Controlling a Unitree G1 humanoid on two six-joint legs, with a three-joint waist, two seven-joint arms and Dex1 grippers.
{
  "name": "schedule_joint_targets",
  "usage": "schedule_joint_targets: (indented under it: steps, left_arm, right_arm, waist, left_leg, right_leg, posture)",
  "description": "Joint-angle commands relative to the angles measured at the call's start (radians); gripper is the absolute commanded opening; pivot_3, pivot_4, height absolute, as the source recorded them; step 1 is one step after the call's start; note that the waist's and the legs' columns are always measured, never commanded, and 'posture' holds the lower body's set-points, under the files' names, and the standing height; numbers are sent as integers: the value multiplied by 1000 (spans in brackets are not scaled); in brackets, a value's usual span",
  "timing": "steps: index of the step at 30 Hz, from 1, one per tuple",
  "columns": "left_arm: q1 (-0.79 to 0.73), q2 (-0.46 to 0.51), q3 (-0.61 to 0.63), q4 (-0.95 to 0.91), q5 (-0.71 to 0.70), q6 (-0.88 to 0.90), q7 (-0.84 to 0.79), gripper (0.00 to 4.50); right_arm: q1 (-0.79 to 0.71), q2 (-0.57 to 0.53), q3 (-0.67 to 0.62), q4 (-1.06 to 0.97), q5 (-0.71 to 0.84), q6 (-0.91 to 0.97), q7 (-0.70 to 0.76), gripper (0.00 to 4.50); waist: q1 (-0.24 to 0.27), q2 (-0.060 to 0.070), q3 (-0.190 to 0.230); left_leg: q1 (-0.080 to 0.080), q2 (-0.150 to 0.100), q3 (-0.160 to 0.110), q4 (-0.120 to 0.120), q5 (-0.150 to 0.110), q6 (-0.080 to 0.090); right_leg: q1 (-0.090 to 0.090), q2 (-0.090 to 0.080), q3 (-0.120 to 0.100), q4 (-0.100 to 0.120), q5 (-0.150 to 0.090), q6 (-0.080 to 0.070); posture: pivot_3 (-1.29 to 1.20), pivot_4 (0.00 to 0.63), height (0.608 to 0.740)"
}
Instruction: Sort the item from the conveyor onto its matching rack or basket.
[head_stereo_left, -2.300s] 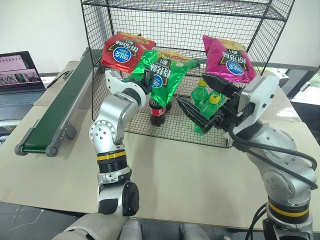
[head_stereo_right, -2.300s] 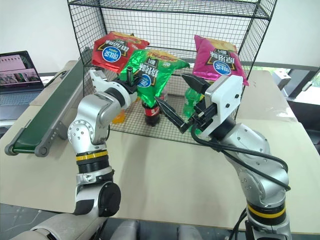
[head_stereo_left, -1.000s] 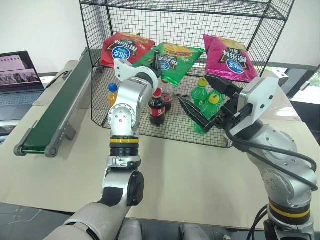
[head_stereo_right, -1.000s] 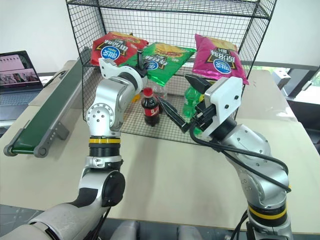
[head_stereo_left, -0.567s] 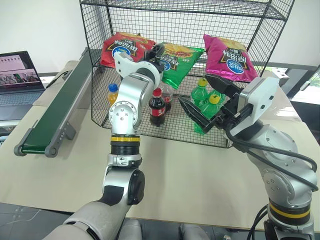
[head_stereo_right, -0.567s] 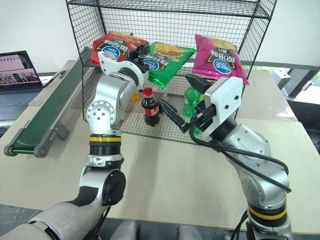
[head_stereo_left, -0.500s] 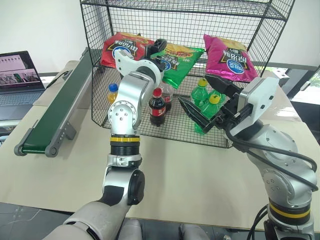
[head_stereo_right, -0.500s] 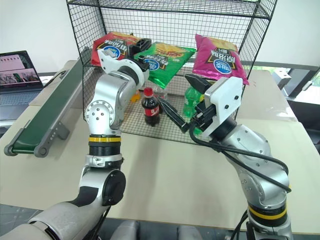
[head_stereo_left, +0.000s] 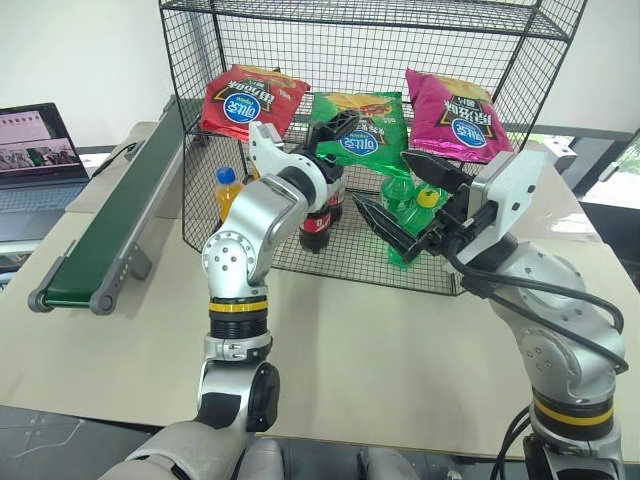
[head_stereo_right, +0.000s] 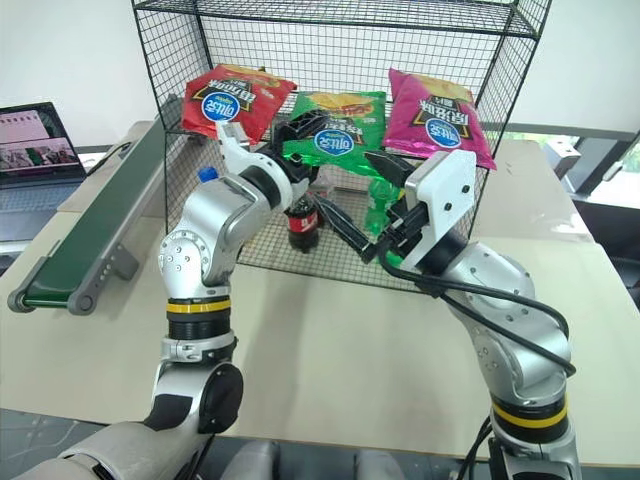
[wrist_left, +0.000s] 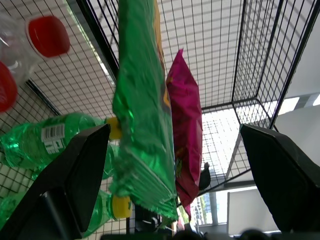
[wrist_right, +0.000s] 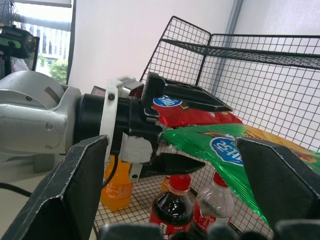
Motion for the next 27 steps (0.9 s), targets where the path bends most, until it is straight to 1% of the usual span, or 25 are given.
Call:
schedule_joint_targets:
  steps: [1,6,8,12,15,18,22,23,25,27]
  left_arm:
    - [-38,23,-5,-31,3,32,-49,4417]
    - [32,85,9,-102,-115,116,-34,4417]
    - [46,115,29,-116,-162,120,-25,4417]
    - [57,183,50,-144,-234,142,-64,4417]
    - [117,287,50,-184,-328,211,-115,4417]
    - [190,411,46,-219,-375,284,-200,4417]
    - [281,594,52,-238,-308,386,-398,4417]
    - [308,631,57,-237,-267,398,-457,4417]
    - [352,689,55,-237,-167,399,-560,4417]
    - [380,742,21,-266,6,365,-682,4417]
  right_arm:
    - [-29,11,4,-9,-13,-36,11,4500]
    - [-33,11,0,-5,-18,-37,18,4500]
    - [-30,11,-3,-7,-18,-37,20,4500]
    - [-19,11,-8,-12,-18,-36,21,4500]
    - [-6,9,-12,-19,-16,-36,25,4500]
    - [4,8,-17,-25,-14,-33,29,4500]
    - [34,-8,-38,-41,-5,-25,37,4500]
    - [45,-13,-43,-45,-4,-24,39,4500]
    - [66,-22,-51,-53,-3,-24,43,4500]
    - [84,-29,-50,-58,-8,-28,45,4500]
  waist:
    - [0,0,0]
    - [-2,0,0]
    - [-3,0,0]
    - [-3,0,0]
    - [-3,1,0]
    - [-5,1,-1]
    - [-10,1,-1]
    - [-10,1,-1]
    - [-11,2,-1]
    - [-12,2,-1]
  left_leg:
    - [0,0,0,0,0,0]
    - [0,0,0,0,0,0]
    - [1,0,0,-1,0,0]
    - [1,0,0,0,0,0]
    - [1,0,0,-1,0,0]
    - [1,0,0,-1,0,0]
    - [1,0,0,-2,1,-2]
    - [1,0,0,-2,1,-3]
    - [2,0,0,-3,2,-3]
    - [2,0,0,-3,2,-3]
  right_leg:
    - [0,0,0,0,0,0]
    - [0,0,0,0,0,0]
    - [0,0,0,1,0,0]
    - [0,0,0,2,0,0]
    - [0,0,0,1,0,0]
    - [0,0,0,2,0,0]
    - [-2,0,0,4,0,0]
    - [-2,0,0,4,0,0]
    - [-2,0,0,3,0,0]
    - [-2,0,0,3,0,0]
  posture:
    - [0,150,740]
    - [0,150,740]
    - [0,150,740]
    - [0,150,740]
    - [0,150,740]
    - [0,150,740]
    - [0,150,740]
    - [0,150,740]
    - [0,150,740]
    - [0,150,740]
